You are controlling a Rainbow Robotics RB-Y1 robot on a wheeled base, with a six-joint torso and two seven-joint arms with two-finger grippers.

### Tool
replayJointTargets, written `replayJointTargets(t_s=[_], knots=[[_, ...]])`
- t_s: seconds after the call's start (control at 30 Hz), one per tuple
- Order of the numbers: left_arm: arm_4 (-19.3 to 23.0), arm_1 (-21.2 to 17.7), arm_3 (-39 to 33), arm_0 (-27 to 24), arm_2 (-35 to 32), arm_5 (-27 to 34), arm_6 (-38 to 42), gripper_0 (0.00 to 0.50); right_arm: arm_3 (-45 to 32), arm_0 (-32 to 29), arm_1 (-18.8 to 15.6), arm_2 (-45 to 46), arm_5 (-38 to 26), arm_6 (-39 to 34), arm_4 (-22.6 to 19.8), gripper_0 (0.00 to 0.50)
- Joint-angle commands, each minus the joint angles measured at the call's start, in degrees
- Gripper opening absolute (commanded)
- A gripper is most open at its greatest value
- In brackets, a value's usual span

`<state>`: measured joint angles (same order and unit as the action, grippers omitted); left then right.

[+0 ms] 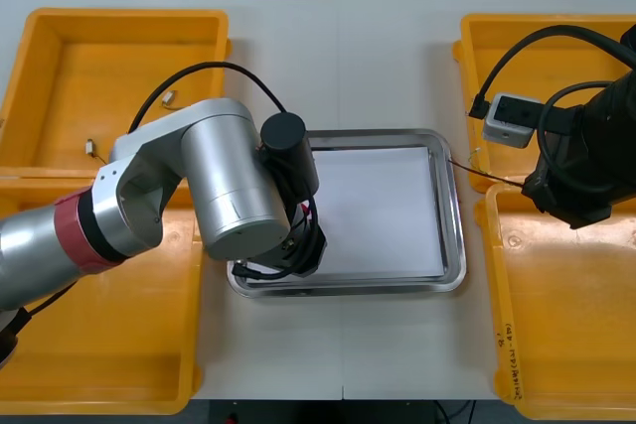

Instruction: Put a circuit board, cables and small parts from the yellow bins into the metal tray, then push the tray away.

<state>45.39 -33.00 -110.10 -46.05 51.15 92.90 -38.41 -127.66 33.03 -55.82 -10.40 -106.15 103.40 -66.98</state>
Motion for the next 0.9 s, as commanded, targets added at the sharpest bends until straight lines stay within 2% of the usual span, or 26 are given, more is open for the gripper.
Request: replayJointTargets(t_s=[0.03, 0.7, 0.73, 0.8, 0.83, 0.9], knots=[[-1.1, 1.3, 0.9, -3.0, 2.3, -2.2, 0.8, 0.0, -1.4, 2.0, -2.1, -0.8, 0.3, -2.7, 0.4, 0.0], [-1.4, 1.3, 2.5, -3.0, 4.1, -4.3, 0.7, 0.013, -2.0, 2.0, -1.7, -0.8, -0.3, -3.2, 1.3, 0.0], [-1.4, 1.3, 2.6, -3.0, 4.2, -4.3, 0.7, 0.027, -2.0, 2.0, -1.7, -0.8, -0.3, -3.2, 1.3, 0.0], [-1.4, 1.3, 2.6, -3.0, 4.2, -4.5, 0.8, 0.135, -2.0, 2.0, -1.7, -0.7, -0.3, -3.2, 1.5, 0.0], [-1.4, 1.3, 2.6, -3.0, 4.2, -4.5, 0.8, 0.153, -2.0, 2.0, -1.7, -0.8, -0.3, -3.1, 1.5, 0.0], [-1.4, 1.3, 2.6, -2.9, 4.2, -4.4, 1.0, 0.271, -2.1, 2.0, -1.7, -0.7, -0.3, -3.0, 1.6, 0.0]])
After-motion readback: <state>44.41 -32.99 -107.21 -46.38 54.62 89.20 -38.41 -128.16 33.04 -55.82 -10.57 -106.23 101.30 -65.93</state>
